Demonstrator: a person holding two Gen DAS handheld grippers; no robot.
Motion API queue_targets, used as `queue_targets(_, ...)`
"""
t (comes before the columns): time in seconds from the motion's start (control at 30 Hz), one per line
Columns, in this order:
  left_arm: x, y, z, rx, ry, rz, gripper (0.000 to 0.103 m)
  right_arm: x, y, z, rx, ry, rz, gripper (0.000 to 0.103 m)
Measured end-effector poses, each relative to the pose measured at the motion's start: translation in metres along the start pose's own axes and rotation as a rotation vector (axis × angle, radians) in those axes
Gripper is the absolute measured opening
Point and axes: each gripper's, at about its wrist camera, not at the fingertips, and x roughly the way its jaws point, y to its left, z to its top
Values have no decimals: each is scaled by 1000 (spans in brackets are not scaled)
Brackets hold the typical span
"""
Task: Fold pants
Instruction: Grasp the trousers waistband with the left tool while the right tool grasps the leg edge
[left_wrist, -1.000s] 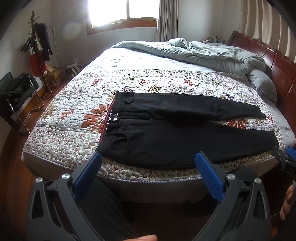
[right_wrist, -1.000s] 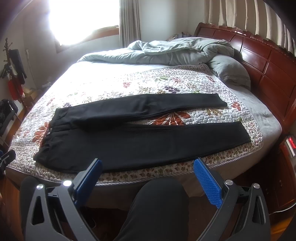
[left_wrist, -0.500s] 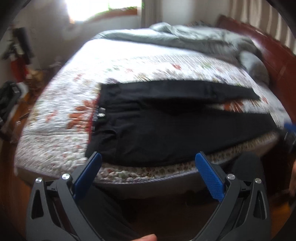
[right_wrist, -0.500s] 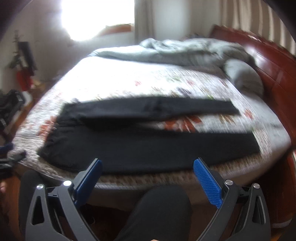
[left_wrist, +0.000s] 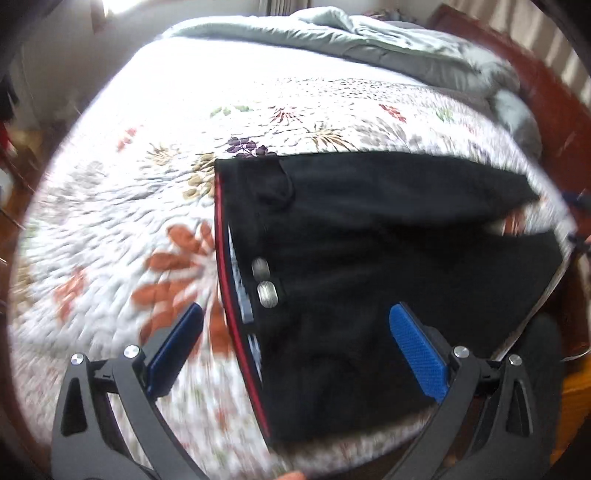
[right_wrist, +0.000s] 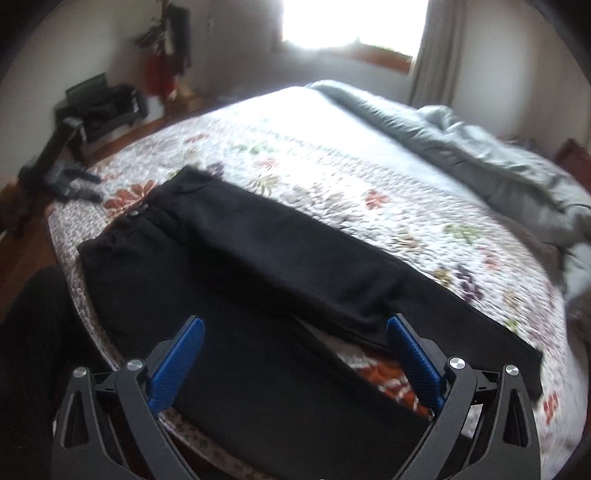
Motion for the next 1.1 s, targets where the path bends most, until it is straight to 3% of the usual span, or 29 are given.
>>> queue_targets(0.1,25,31,44,-34,-2,-130,100,43,-25,35,-15,133,115,99)
queue_targets(0.23,66,55,89,-43,16,-165,100,95,-57,75,-36,269,192,99)
queue_targets(0.37,107,71,118,-60,78,-187,100,139,-87,100,-45,371,198,99)
queue_targets(0.57,162,74,131,-71,200,-208,100,199,-128,109,-36,529,206,99)
queue_targets(0.9,179,79,148,-44,225,-259,99,253,-159,109,-25,650,296,99)
queue_targets(0.97,181,78,151,-36,234,-247,94,259,-163,106,-18,680,330,99)
queue_targets(1.03,182,75,155,-7,235,-197,67,261,-165,103,-20,709,356,99)
queue_targets(1.1,181,81,157,-2,240,-163,49,260,-168,102,-12,713,378,98)
